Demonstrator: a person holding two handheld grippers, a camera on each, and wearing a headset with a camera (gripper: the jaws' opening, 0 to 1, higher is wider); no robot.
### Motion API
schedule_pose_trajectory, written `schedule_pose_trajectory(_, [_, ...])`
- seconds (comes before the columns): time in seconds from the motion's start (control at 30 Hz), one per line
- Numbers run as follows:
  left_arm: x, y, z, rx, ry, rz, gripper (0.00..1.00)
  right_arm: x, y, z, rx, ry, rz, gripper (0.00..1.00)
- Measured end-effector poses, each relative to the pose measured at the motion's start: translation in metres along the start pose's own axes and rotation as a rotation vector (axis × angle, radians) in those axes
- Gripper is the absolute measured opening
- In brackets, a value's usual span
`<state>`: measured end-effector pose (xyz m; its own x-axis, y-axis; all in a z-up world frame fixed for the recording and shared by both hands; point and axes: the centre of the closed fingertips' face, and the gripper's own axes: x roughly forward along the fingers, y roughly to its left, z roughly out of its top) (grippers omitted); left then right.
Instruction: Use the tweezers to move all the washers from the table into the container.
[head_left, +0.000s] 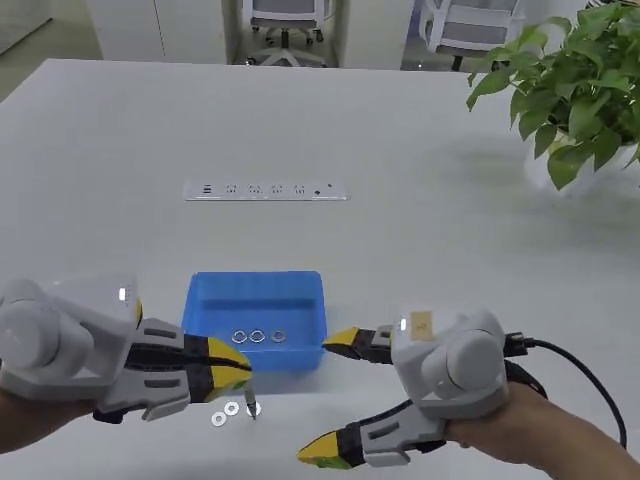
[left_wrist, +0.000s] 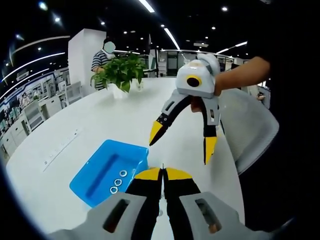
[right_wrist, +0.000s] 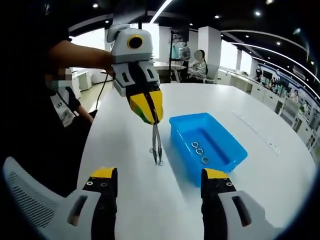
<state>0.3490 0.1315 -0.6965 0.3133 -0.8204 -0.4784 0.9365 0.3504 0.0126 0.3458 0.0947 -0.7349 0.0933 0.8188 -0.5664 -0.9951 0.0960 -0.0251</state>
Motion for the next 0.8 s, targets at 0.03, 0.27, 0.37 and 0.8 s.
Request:
schedule_pose_trajectory(0.03, [0.0,0.0,0.0,-0.001,0.0,-0.001,0.05,0.002,0.0,0.002,-0.008,-0.005,0.01,0.66])
schedule_pose_trajectory(0.27, [0.0,-0.001,0.0,0.005,0.009,-0.018,0.05,0.013,0.004,0.006,-0.054,-0.005,0.059,0.55])
schedule_pose_trajectory(0.37, [-0.001,-0.001,0.0,0.007,0.013,-0.021,0.05,0.02,0.006,0.007,-0.079,-0.001,0.083,0.5])
schedule_pose_trajectory(0.8, [-0.001,-0.002,-0.001,0.021,0.028,-0.046,0.05,0.041,0.006,0.008,-0.153,0.022,0.135,0.32])
